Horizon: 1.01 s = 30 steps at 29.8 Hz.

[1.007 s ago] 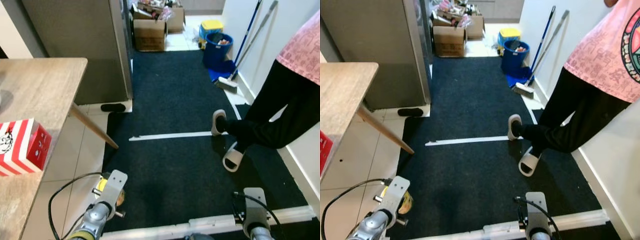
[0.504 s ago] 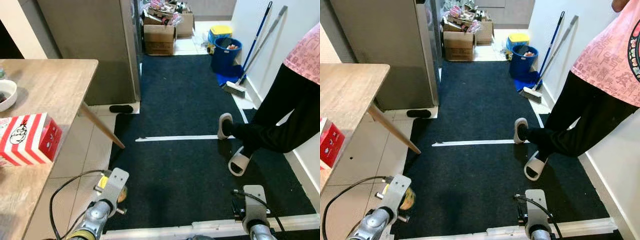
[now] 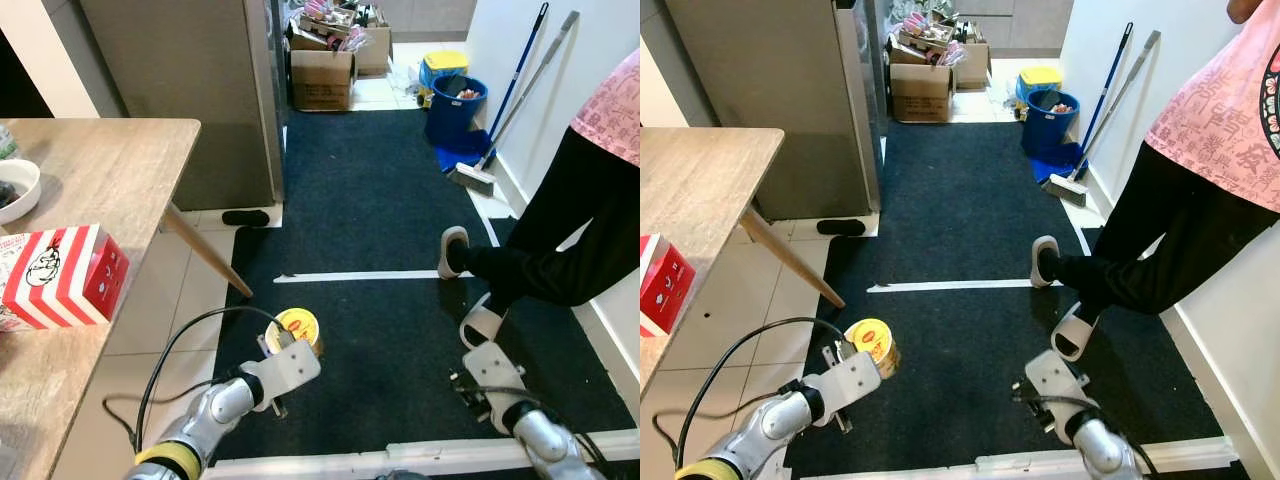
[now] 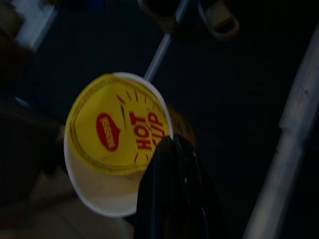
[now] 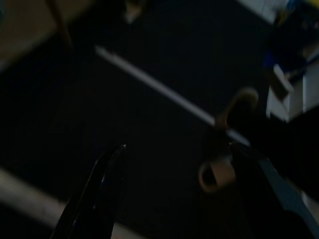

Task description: Restocking fridge

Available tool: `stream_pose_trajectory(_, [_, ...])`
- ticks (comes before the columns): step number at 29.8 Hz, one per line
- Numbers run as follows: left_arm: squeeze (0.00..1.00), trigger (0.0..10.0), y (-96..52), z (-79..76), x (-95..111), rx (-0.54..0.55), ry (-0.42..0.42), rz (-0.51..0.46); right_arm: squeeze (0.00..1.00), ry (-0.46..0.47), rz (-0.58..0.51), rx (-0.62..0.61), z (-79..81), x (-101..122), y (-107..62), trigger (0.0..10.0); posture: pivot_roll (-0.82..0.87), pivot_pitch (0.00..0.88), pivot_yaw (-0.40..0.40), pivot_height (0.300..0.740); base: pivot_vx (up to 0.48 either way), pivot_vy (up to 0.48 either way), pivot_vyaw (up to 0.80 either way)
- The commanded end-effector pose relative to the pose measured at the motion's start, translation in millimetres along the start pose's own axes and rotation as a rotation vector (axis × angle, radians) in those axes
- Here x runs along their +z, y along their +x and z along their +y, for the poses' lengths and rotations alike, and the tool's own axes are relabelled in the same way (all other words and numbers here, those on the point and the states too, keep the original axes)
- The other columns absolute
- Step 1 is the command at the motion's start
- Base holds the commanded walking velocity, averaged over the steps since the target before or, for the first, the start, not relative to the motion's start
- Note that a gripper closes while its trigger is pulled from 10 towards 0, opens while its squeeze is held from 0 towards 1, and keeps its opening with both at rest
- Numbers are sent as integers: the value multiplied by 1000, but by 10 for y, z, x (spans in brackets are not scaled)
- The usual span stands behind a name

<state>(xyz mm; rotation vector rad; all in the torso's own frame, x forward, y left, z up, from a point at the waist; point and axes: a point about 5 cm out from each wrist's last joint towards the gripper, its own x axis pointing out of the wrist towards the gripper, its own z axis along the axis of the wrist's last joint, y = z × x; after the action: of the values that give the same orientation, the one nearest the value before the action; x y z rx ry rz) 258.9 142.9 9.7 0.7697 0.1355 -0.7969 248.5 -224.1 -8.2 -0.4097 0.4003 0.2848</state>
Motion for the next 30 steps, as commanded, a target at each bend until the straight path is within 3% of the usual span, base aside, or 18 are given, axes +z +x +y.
stream_pose_trajectory(1, [0, 10000, -19, 27, 89, -12, 72, -60, 0, 131, -122, -17, -91, 282, 92, 10000, -18, 75, -17, 740, 0, 0, 0])
stream_pose_trajectory(3, [0, 10000, -20, 33, 129, -13, 90, -82, 0, 176, -169, -19, -117, 392, 120, 10000, -17, 75, -16, 740, 0, 0, 0])
stream_pose_trajectory(6, [0, 10000, -20, 18, 234, -22, 130, -135, 0, 292, -318, 18, -113, 766, 183, 10000, -7, 78, -12, 740, 0, 0, 0])
stream_pose_trajectory(10, [0, 10000, -7, -12, 297, -29, 161, -164, 0, 359, -450, 74, -65, 1129, 192, 10000, -5, 78, -10, 740, 0, 0, 0])
stream_pose_trajectory(14, [0, 10000, 3, -21, 358, -30, 194, -191, 0, 445, -528, 127, -6, 1386, 193, 10000, -7, 77, -8, 740, 0, 0, 0])
stream_pose_trajectory(17, [0, 10000, 14, -13, 396, -17, 214, -205, 0, 476, -525, 167, 67, 1460, 215, 10000, -10, 75, -7, 740, 0, 0, 0])
stream_pose_trajectory(19, [0, 10000, 43, 12, 467, 11, 238, -229, 0, 503, -468, 243, 242, 1484, 272, 10000, -6, 74, -9, 740, 0, 0, 0])
stream_pose_trajectory(22, [0, 10000, 55, 28, 503, 27, 248, -241, 0, 501, -432, 286, 339, 1474, 294, 10000, -5, 74, -10, 740, 0, 0, 0])
stream_pose_trajectory(24, [0, 10000, 66, 50, 568, 53, 272, -266, 0, 495, -355, 367, 508, 1434, 316, 10000, -1, 74, -12, 740, 0, 0, 0])
stream_pose_trajectory(27, [0, 10000, 66, 61, 597, 68, 289, -280, 0, 508, -319, 404, 575, 1414, 330, 10000, 0, 74, -14, 740, 0, 0, 0])
stream_pose_trajectory(29, [0, 10000, 64, 70, 639, 91, 323, -300, 0, 578, -185, 428, 698, 1321, 402, 10000, 6, 74, -23, 740, 0, 0, 0])
stream_pose_trajectory(30, [0, 10000, 64, 70, 639, 91, 323, -300, 0, 578, -185, 428, 698, 1321, 402, 10000, 6, 74, -23, 740, 0, 0, 0])
